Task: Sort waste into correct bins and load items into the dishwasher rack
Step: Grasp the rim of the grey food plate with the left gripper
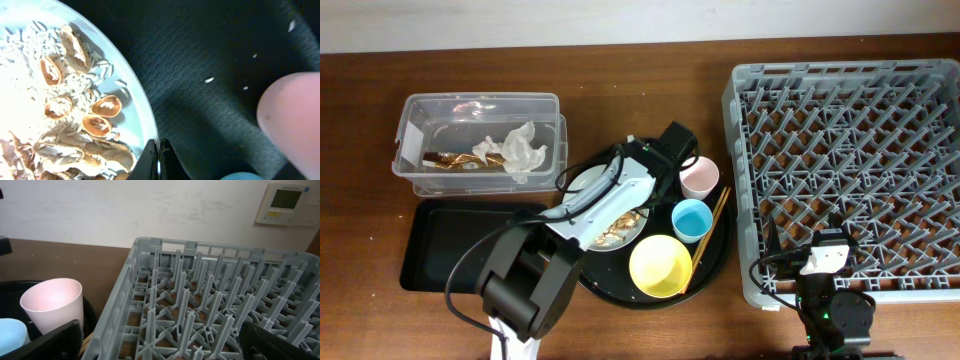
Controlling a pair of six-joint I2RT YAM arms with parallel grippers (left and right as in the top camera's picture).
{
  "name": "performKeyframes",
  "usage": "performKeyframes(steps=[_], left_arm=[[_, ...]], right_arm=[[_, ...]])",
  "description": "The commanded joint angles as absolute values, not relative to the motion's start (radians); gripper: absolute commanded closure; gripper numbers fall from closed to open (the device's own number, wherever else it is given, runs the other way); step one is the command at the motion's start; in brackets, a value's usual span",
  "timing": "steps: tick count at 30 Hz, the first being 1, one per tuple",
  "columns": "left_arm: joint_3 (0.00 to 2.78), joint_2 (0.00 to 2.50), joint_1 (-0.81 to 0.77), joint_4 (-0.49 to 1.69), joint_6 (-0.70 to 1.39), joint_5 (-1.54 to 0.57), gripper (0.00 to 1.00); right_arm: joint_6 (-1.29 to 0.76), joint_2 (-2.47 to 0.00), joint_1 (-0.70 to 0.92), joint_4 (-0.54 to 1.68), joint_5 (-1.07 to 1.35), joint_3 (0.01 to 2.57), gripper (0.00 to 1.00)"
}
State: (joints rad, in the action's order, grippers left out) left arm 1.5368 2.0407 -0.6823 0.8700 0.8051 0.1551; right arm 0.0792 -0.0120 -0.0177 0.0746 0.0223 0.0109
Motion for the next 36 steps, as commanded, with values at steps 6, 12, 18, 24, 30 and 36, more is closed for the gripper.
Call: performKeyframes(steps=[6,12,18,24,30,36], left_arm=[[1.666,2.053,-0.738,1.013,0.799,0.230,0.99],[1.756,2.053,-0.741,1.126,0.791,0.233,0.99],[1.805,2.053,-0.794,1.188,0.792,0.275,0.99],[1.913,2.053,-0.796,1.374,0.792,0.278,0.99],[1.913,2.050,-0.720,1.491,0.792,0.278,0.99],[1.913,1.959,-0.578,1.531,0.750,0.277,0.99]], right_arm=[[0.075,-0.006,-0.012,0.080,0.014,0.006,0.02],[0.075,-0.006,-0.012,0.080,0.014,0.006,0.02],[0.075,-0.006,-0.012,0.079,0.014,0.006,0.02],[0.075,-0.006,-0.012,0.080,0.014,0.006,0.02],[0.075,-0.006,-0.012,0.079,0.014,0.006,0.02],[0.075,-0.006,-0.012,0.079,0.014,0.006,0.02]])
